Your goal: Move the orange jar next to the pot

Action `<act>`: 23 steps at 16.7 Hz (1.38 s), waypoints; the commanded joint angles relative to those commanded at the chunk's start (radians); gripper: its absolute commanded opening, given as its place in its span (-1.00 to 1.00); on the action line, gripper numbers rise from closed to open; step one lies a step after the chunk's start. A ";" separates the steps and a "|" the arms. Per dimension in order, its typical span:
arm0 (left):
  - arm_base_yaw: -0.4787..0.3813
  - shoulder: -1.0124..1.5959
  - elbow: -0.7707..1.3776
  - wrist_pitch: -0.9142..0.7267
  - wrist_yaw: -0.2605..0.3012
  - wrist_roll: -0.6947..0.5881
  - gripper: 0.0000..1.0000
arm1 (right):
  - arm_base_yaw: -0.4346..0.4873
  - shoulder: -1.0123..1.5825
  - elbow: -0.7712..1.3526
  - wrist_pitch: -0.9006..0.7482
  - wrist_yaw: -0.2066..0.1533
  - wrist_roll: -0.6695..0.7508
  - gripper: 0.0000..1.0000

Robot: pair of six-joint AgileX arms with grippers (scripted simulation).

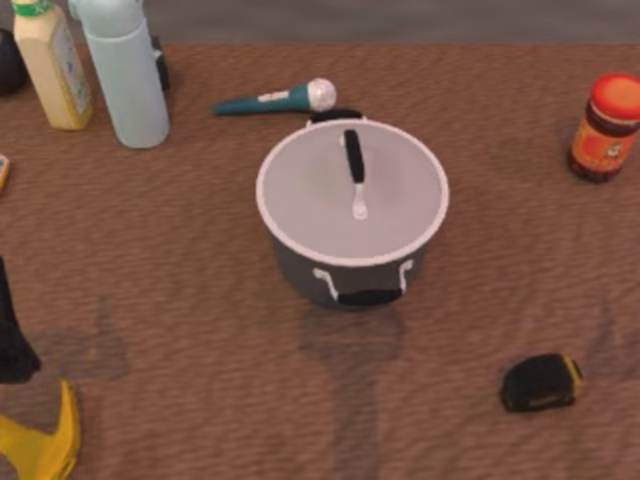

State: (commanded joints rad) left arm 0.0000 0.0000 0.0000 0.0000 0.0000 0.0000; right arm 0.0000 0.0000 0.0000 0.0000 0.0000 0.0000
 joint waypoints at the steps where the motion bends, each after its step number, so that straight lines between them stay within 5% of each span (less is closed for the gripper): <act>1: 0.000 0.000 0.000 0.000 0.000 0.000 1.00 | 0.000 0.000 0.000 0.000 0.000 0.000 1.00; 10: 0.000 0.000 0.000 0.000 0.000 0.000 1.00 | 0.012 0.306 0.332 -0.189 -0.036 -0.078 1.00; 23: 0.000 0.000 0.000 0.000 0.000 0.000 1.00 | -0.015 1.574 1.662 -0.952 -0.090 -0.448 1.00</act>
State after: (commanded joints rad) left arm 0.0000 0.0000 0.0000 0.0000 0.0000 0.0000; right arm -0.0148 1.5740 1.6622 -0.9519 -0.0903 -0.4483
